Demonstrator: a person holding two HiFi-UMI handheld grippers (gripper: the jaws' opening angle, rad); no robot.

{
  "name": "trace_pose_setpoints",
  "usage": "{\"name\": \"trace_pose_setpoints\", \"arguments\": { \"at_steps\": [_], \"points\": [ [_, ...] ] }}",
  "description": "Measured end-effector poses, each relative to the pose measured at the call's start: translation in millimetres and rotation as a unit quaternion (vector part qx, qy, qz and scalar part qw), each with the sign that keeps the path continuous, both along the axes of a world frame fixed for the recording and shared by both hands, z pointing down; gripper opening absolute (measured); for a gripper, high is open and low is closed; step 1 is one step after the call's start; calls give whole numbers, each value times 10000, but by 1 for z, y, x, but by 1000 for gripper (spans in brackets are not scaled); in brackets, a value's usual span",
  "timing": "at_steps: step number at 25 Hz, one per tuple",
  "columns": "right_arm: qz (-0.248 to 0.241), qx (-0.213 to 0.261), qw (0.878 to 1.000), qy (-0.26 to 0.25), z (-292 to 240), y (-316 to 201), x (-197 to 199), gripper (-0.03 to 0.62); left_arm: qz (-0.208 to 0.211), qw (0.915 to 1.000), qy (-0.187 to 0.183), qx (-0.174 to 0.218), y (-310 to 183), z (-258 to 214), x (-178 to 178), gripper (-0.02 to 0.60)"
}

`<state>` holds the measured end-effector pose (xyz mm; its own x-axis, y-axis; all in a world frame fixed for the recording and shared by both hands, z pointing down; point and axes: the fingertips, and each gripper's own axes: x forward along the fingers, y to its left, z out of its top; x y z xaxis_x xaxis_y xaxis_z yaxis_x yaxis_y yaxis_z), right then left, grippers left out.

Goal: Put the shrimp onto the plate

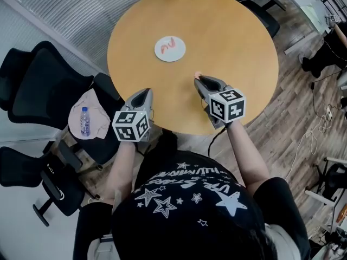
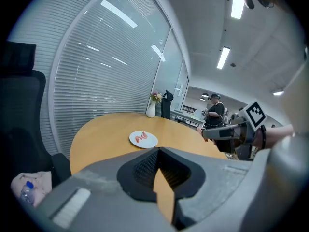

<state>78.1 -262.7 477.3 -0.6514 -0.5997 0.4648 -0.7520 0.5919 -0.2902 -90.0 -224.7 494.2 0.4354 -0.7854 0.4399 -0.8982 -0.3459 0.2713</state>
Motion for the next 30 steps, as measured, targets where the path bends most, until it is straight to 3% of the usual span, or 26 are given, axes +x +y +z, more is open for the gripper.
{"name": "trace_pose_setpoints", "arguments": {
  "at_steps": [13, 22, 30],
  "points": [
    [89, -338, 9985, 431, 38, -76, -33, 67, 213, 9996, -11, -163, -82, 21, -22, 2],
    [184, -657, 9958, 614, 67, -116, -52, 67, 445, 9987, -20, -240, -114, 35, -32, 2],
    [174, -889, 9921, 867, 96, -145, -69, 67, 367, 9986, 39, -373, -136, 51, -47, 2]
  ]
}}
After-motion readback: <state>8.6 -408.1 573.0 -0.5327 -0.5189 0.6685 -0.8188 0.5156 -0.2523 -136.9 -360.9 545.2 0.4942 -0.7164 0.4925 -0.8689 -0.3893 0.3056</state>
